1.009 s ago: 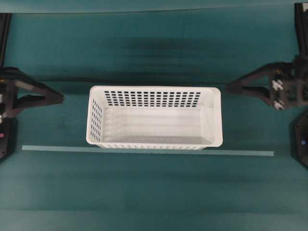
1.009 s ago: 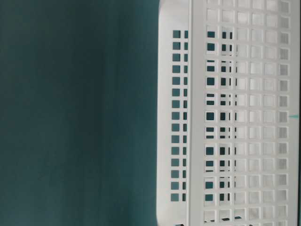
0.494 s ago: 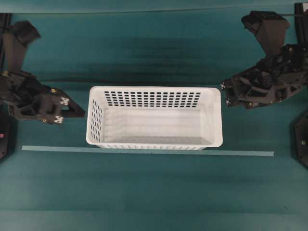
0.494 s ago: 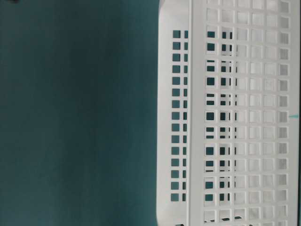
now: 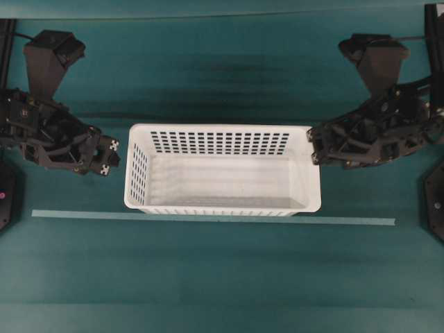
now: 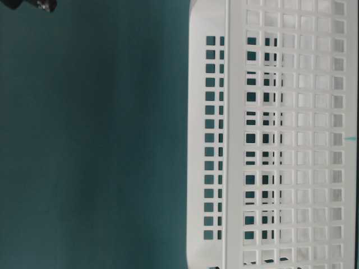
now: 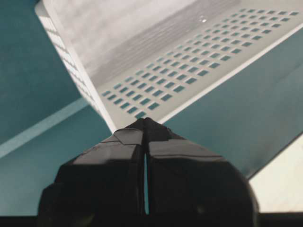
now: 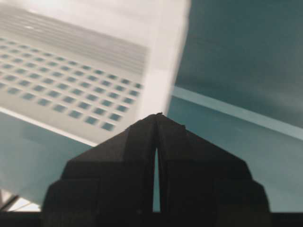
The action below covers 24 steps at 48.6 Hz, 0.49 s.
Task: Lift the white basket with both hands.
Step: 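Move both grippers inward toward the short ends of the white basket, then close both grippers on the basket's end rims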
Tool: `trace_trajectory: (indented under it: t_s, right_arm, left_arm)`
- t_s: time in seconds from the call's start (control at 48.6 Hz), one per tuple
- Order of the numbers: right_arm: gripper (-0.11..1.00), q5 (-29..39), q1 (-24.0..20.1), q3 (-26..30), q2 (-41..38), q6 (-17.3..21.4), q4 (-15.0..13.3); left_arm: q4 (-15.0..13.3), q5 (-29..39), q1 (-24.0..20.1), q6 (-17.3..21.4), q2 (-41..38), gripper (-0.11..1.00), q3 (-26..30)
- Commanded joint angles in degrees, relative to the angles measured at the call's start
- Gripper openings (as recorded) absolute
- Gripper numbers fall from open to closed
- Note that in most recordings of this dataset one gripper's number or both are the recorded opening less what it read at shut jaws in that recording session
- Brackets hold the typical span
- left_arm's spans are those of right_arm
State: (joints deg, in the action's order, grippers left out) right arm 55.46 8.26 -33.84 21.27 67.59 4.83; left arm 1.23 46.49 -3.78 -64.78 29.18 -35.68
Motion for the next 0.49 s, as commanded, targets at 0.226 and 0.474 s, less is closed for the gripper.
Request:
trace_trajectory:
  t_s: [0.226, 0.474]
  right_arm:
    - [0.37, -1.1, -0.1, 0.0, -1.8, 0.7, 0.4]
    - [0.87, -1.1, -0.4, 0.2, -3.6, 3.3, 0.4]
  left_arm:
    - [0.4, 0.1, -0.2, 0.3, -0.5, 0.02, 0.7]
    - [0.4, -0.3, -0.2, -0.4, -0.8, 0.51, 0.3]
